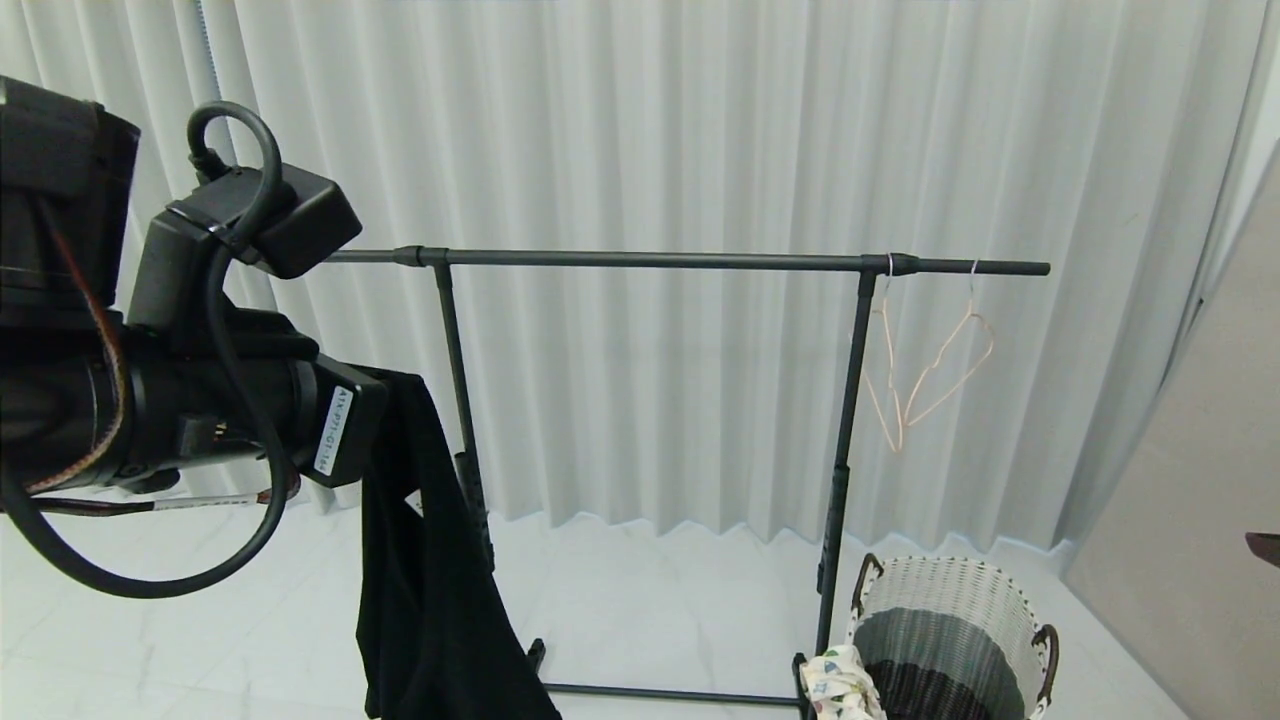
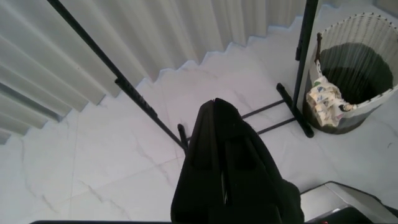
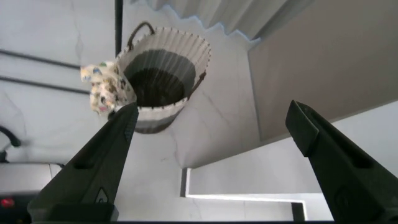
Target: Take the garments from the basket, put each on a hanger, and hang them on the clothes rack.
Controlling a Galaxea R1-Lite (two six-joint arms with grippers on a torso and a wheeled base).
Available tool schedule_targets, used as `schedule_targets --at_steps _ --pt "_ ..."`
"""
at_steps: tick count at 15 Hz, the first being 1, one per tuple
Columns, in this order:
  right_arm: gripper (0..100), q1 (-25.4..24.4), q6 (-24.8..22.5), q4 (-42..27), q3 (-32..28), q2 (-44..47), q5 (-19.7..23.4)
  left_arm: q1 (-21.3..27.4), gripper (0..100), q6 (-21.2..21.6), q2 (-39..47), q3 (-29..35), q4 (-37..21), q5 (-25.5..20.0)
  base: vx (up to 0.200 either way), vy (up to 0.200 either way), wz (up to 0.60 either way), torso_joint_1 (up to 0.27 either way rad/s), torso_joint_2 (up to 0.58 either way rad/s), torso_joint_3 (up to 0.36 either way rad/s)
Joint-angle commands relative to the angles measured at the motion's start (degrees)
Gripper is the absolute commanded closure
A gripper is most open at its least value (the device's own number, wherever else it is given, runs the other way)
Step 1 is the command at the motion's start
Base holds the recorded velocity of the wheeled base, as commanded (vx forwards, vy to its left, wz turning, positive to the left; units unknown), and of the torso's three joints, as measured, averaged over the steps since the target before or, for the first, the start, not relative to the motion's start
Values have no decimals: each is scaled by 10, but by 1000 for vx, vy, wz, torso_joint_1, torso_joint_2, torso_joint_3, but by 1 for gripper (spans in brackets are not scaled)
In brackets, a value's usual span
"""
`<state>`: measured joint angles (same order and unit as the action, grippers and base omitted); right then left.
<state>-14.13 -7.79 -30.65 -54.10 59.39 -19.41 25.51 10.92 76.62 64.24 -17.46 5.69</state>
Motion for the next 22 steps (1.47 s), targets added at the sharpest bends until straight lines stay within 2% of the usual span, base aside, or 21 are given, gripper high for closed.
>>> schedule_targets --at_steps 1,6,12,18,22 --pt "0 0 5 11 1 5 0 0 100 1 -2 0 1 0 0 0 0 251 -530 -286" --pt "0 1 23 85 3 27 30 0 100 0 -3 4 2 1 0 0 0 168 -350 -195" --pt "0 17 23 135 3 77 27 3 100 -4 -10 3 2 0 200 0 0 14 -23 -11" --pt "0 21 26 137 3 99 29 23 100 -3 -16 3 2 0 200 0 0 6 2 0" --pt "0 22 67 171 2 133 29 22 100 -3 -15 0 2 0 200 0 0 4 1 1"
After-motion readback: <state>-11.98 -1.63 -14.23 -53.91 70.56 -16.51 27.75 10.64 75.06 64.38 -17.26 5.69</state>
